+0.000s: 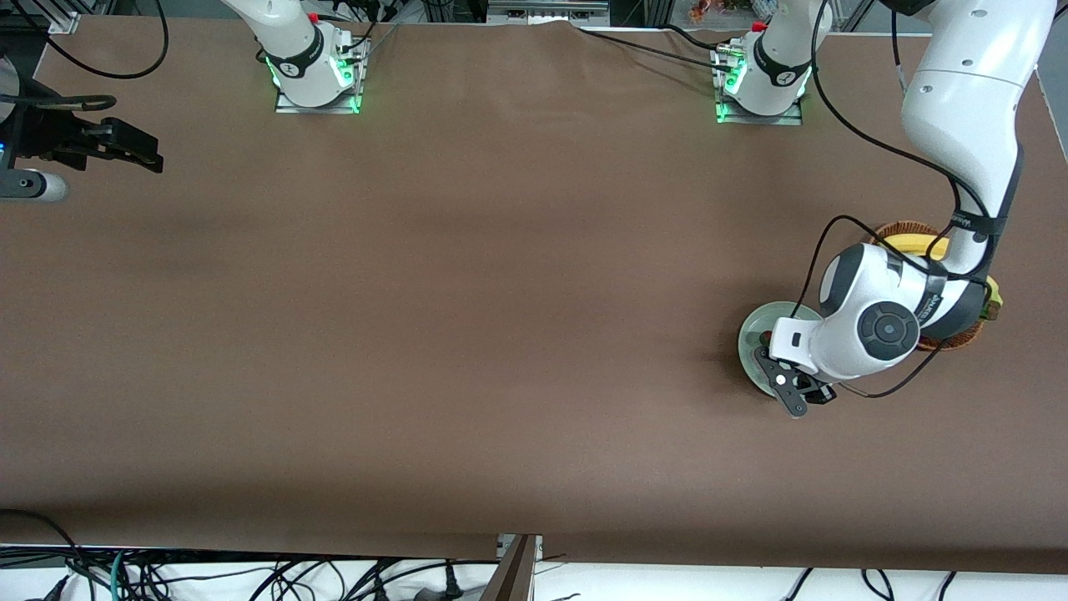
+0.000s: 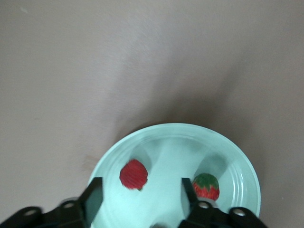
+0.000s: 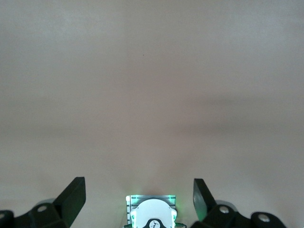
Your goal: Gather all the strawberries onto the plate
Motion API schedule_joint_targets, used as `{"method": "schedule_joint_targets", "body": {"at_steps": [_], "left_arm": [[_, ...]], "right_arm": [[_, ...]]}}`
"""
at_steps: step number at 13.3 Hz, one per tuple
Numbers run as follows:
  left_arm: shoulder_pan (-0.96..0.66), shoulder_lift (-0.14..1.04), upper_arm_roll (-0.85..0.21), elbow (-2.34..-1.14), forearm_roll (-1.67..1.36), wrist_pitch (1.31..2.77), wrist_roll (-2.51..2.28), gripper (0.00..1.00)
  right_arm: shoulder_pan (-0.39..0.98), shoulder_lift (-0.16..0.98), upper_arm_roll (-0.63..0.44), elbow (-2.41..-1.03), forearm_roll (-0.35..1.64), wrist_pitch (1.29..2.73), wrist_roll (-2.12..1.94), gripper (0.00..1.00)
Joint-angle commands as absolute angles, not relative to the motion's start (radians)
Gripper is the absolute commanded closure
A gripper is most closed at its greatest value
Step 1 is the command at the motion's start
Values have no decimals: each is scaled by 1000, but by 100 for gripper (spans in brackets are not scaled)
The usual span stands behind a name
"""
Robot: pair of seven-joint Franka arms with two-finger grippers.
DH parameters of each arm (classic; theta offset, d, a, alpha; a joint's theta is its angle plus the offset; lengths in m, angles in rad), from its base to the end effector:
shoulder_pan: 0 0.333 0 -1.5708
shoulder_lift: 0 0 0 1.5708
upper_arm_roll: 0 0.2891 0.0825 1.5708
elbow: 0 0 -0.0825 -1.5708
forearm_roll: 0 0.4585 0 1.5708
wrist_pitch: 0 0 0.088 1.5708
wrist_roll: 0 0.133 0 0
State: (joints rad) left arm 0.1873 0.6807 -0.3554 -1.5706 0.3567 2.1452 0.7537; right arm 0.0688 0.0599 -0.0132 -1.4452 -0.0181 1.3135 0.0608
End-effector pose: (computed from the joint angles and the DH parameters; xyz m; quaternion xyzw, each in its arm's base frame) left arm 0.7313 -0.0835 0.1651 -0.8624 0.5044 0.0356 0.0259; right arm 0.6120 0.0315 0.5818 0.9954 -0.0041 -0.0949 0.0149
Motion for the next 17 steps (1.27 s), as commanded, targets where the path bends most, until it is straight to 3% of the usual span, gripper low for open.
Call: {"method": "schedule_joint_targets", "body": {"at_steps": [1,7,11,13,15,17], "left_arm": [[192,588,-373,-1527,301,1998,720,0],[184,490,-380,-1264,212,1516,536,0],[173,364,-361,-1221,222,1373,417,0],[80,281,-185,-1280,133,1483,271,0],[-12,130,-27,-1481,-9,1615,67,0],[-49,-10,20,-1700,-5,1731,43,0]], "right_arm": [[67,63,-12,-1434,-17,1302,49,0],[67,63,-12,-1434,-14,1307,52,0],[66,64,-14,-1433,-14,1310,46,0],[67,64,-14,-1433,-12,1310,49,0],[67,64,-12,-1433,-12,1310,48,0],[66,64,-14,-1433,-12,1308,49,0]]}}
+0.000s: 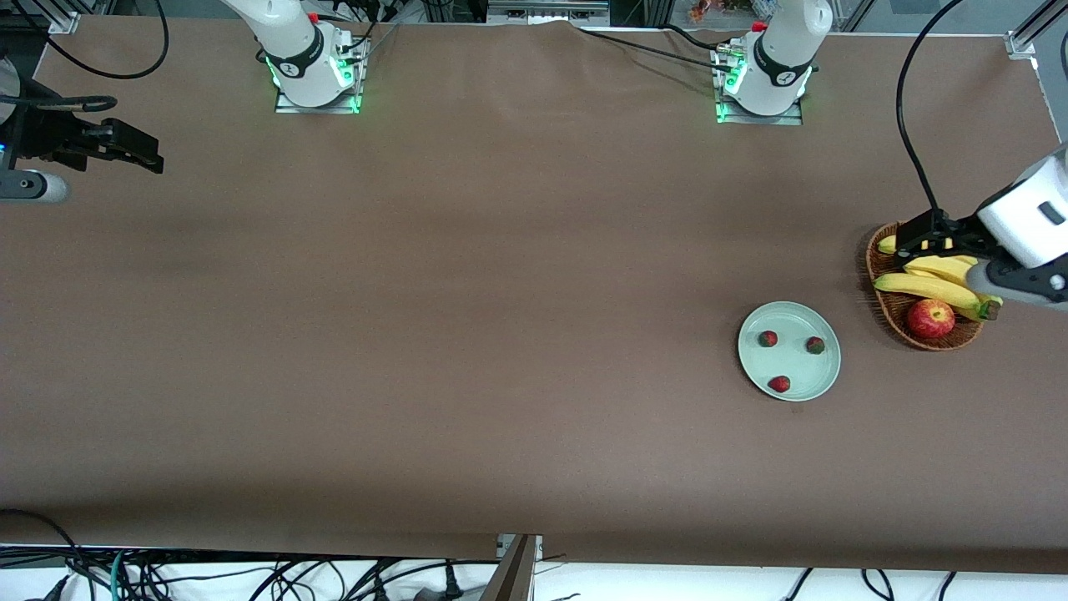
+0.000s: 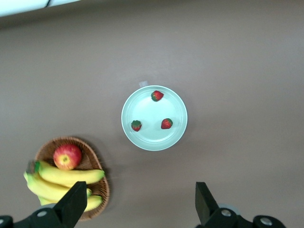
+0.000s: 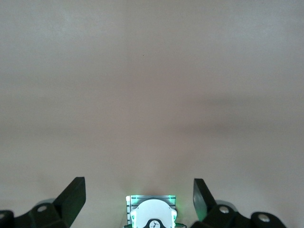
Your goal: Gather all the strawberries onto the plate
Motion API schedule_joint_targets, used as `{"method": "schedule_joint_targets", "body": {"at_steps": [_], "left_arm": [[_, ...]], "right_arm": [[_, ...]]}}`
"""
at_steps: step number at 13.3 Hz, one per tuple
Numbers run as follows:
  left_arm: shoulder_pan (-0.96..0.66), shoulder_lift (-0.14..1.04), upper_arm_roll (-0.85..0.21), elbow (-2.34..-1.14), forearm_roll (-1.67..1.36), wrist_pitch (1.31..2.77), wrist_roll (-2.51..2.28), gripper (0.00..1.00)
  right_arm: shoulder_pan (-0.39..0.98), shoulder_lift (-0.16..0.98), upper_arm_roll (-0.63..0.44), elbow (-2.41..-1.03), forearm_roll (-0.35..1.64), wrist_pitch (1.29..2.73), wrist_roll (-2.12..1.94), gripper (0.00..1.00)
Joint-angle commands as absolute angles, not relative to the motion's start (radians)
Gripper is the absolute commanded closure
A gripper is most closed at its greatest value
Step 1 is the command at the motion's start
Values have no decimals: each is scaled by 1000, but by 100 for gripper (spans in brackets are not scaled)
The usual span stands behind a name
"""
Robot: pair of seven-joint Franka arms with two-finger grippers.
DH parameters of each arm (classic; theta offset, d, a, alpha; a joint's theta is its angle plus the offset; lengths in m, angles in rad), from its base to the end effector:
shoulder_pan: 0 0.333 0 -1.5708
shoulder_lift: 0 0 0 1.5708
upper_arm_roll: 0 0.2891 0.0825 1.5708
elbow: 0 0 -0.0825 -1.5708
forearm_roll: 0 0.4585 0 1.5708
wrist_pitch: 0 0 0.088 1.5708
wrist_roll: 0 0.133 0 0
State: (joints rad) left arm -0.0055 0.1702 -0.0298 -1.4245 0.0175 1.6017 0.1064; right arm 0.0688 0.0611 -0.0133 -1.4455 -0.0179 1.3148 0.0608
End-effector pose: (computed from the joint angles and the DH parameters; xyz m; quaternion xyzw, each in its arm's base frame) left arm 0.6792 -0.0204 0.5431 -0.9975 0.0708 -0.0033 0.0063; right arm 0.6125 0.0315 0.5810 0.9954 -0.0041 -0.0950 0.0148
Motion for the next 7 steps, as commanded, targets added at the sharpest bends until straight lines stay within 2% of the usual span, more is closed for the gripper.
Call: {"method": "schedule_joint_targets", "body": {"at_steps": [1,7], "left_arm": [[-46,-41,20,-1751,-5,1750,43,0],[-21,-18,-1,-1743,23,1732,38,0]], "right_arm": [[66,64,-14,-1433,-11,1310,45,0],[66,64,-14,-1433,-11,1310,44,0]]}}
